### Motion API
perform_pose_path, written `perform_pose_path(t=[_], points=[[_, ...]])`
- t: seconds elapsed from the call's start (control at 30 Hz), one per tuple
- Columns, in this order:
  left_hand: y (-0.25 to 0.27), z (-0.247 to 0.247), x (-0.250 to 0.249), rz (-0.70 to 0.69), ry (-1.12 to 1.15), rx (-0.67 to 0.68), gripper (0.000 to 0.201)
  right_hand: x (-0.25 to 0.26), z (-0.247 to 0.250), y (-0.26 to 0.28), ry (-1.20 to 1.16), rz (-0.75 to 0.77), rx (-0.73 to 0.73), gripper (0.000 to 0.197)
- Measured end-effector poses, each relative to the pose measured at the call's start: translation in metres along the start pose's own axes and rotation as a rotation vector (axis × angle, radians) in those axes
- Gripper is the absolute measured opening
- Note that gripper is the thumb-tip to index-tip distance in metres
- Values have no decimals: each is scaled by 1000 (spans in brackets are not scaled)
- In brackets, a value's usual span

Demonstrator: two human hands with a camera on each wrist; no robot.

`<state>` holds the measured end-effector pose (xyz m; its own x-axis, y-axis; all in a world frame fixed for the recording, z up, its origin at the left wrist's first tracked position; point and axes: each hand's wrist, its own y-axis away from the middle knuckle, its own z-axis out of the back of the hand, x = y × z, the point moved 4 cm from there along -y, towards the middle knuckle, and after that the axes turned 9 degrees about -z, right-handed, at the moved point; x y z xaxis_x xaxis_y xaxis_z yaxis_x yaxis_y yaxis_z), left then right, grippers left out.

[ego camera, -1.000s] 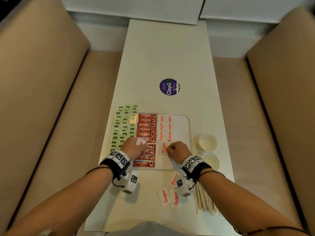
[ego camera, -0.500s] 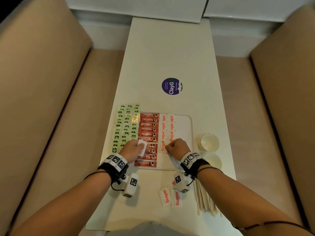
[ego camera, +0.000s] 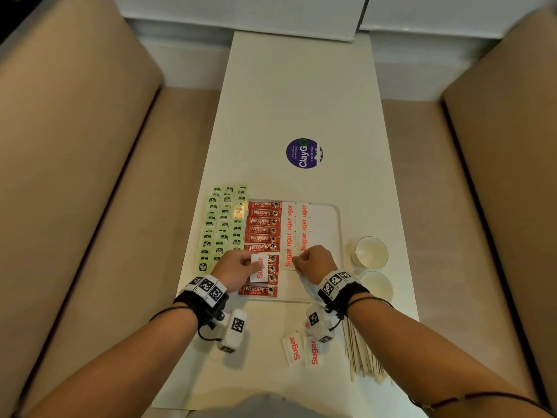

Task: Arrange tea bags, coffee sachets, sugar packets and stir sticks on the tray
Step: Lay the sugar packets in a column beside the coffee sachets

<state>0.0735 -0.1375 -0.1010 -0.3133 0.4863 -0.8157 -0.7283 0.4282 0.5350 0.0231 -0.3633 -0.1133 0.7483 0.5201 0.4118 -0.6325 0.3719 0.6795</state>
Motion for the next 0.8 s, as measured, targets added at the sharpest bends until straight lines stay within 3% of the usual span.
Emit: perform_pose_path(t=[0.07, 0.1, 0.2, 0.3, 0.5, 0.8], points=[[12, -2, -21, -3, 31, -9, 12, -1, 2, 2, -12, -4, -6, 30], [12, -3, -23, 4, 52, -13, 10, 0, 2, 2, -16, 0, -11, 33], [9, -5, -20, 21, 54, -28, 11, 1, 3, 5, -30, 37, -13, 37], [5, -7, -19, 30, 70, -39, 10, 7, 2, 14, -51, 145, 38, 28], [-3, -13, -24, -33, 13, -39, 6, 19, -2, 39, -47, 320, 89, 30], [-11, -29, -31, -149, -243, -9, 17, 5, -5, 38, -77, 286, 85, 23]])
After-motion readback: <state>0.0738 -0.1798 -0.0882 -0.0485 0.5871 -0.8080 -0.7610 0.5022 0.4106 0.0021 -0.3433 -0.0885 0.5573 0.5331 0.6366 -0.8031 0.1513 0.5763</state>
